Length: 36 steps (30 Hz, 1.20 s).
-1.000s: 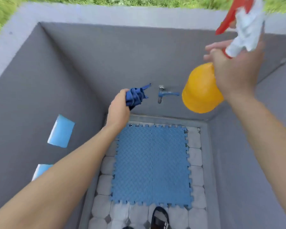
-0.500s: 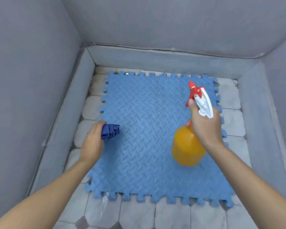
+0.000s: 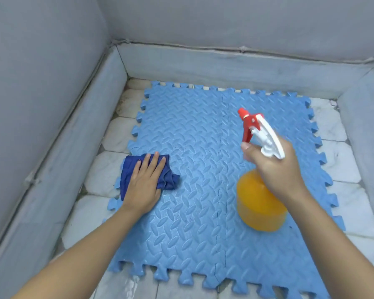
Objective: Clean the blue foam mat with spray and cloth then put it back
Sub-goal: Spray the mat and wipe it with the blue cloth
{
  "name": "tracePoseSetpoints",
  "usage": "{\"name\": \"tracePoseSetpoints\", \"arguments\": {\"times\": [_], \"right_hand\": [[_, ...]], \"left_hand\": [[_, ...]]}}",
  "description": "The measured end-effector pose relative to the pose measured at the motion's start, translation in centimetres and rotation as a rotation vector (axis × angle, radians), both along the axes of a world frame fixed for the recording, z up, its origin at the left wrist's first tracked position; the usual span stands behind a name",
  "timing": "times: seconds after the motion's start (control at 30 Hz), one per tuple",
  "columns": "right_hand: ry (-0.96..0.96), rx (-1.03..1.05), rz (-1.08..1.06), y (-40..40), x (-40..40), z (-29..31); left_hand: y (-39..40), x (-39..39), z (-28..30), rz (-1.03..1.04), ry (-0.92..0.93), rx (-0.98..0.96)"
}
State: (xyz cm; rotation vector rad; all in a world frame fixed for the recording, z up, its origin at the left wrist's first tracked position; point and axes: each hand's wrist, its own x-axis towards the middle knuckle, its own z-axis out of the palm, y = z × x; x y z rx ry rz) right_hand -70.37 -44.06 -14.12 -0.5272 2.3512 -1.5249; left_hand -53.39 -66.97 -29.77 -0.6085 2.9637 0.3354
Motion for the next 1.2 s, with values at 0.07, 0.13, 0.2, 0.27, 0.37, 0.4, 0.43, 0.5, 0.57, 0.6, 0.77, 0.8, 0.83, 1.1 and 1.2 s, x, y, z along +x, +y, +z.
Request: {"name": "tracePoseSetpoints", "arguments": {"times": [0.07, 0.13, 0.2, 0.27, 0.37, 0.4, 0.43, 0.5, 0.57, 0.6, 0.77, 0.8, 0.83, 1.1, 1.2], "right_hand": [[-0.045, 0.02, 0.054, -0.5, 0.2, 0.7], [-0.019, 0.107, 0.06, -1.3, 0.5, 1.0], [-0.026, 0.255, 0.068, -2.3, 1.1, 1.1], [-0.052, 0.358, 0.087, -3.0, 2.3, 1.1], [-0.084, 0.396, 0.086, -3.6, 3.6, 0.5], [-0.096, 0.402, 0.082, -3.8, 3.7, 0.2], [-0.116, 0.409, 0.079, -4.0, 3.8, -0.1], [-0.139, 0.414, 0.062, -4.0, 4.0, -0.5], [-0.13, 0.41, 0.064, -3.7, 4.4, -0.6], [-0.125, 0.399, 0.073, -3.4, 4.5, -0.6], [-0.128, 0.377, 0.091, -2.3, 4.3, 0.0], [-0.118, 0.38, 0.075, -2.0, 4.2, 0.0], [-0.109, 0.382, 0.053, -1.7, 4.1, 0.0], [-0.083, 0.391, -0.12, 1.1, 2.6, 0.2], [-0.087, 0.382, -0.181, 1.8, 2.1, 0.2]], "left_hand": [[-0.9, -1.2, 0.5, -0.016, 0.058, 0.004], [-2.2, -1.8, 1.4, -0.025, 0.121, 0.045], [-2.8, -1.7, 2.8, 0.065, 0.248, 0.077], [-2.2, -0.8, 3.7, 0.15, 0.273, 0.1], [-0.9, 0.8, 2.8, 0.023, 0.079, 0.039], [-0.6, 1.3, 2.3, -0.042, -0.022, 0.004], [-0.5, 1.6, 1.7, -0.072, -0.106, -0.024], [-0.8, 1.8, 1.1, -0.058, -0.154, -0.079], [-0.7, 1.7, 1.6, -0.035, -0.155, -0.066], [-0.5, 1.7, 1.7, -0.028, -0.153, -0.049], [0.0, 1.6, 0.8, 0.027, -0.111, -0.049], [0.1, 1.7, 0.7, 0.032, -0.106, -0.043], [0.2, 1.7, 0.7, 0.038, -0.103, -0.037], [2.0, 2.3, 1.1, 0.121, -0.141, 0.007], [2.1, 2.6, 0.6, 0.133, -0.061, 0.034]]}}
